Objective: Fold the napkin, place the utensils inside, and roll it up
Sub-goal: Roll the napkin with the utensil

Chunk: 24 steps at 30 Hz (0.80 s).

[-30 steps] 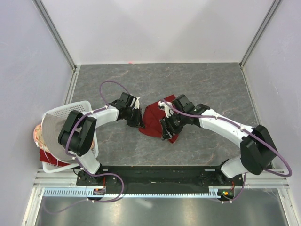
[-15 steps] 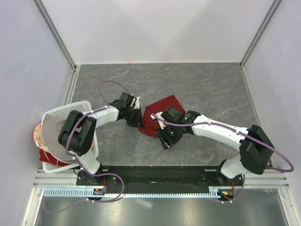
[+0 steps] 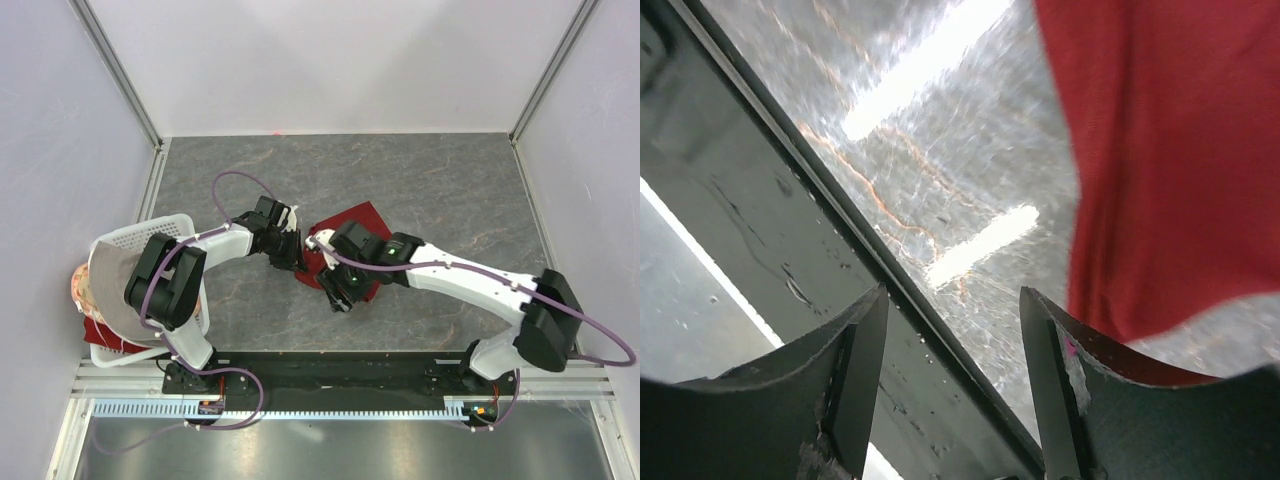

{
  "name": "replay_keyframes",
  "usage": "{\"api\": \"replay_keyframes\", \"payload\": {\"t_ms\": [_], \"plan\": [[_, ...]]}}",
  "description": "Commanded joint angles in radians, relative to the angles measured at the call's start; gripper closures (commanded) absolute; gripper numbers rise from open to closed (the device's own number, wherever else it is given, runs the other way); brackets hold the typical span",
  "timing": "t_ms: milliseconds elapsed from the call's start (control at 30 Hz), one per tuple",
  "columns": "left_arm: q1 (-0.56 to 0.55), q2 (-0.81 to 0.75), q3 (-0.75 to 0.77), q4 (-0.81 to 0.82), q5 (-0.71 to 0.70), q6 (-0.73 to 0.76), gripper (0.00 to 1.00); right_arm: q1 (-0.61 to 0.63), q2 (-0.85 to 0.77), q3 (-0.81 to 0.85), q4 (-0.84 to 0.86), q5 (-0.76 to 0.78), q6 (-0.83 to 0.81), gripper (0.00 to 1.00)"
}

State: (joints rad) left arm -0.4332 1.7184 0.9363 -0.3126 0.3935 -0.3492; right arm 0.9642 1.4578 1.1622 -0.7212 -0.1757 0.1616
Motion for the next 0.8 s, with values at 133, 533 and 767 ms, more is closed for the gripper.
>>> {"api": "replay_keyframes", "payload": {"t_ms": [133, 533, 767], "plan": [[0.005, 0.040, -0.002, -0.063, -0.096, 0.072, 0.98, 0.016, 0.144, 0.001, -0.066, -0.025, -0.040, 0.37], [-0.006, 0.035, -0.001, -0.065, -0.096, 0.082, 0.98, -0.054, 0.153, 0.051, -0.106, 0.084, -0.069, 0.37], [-0.009, 0.038, -0.002, -0.063, -0.096, 0.087, 0.98, -0.126, 0.157, 0.036, -0.078, 0.055, -0.079, 0.37]]}}
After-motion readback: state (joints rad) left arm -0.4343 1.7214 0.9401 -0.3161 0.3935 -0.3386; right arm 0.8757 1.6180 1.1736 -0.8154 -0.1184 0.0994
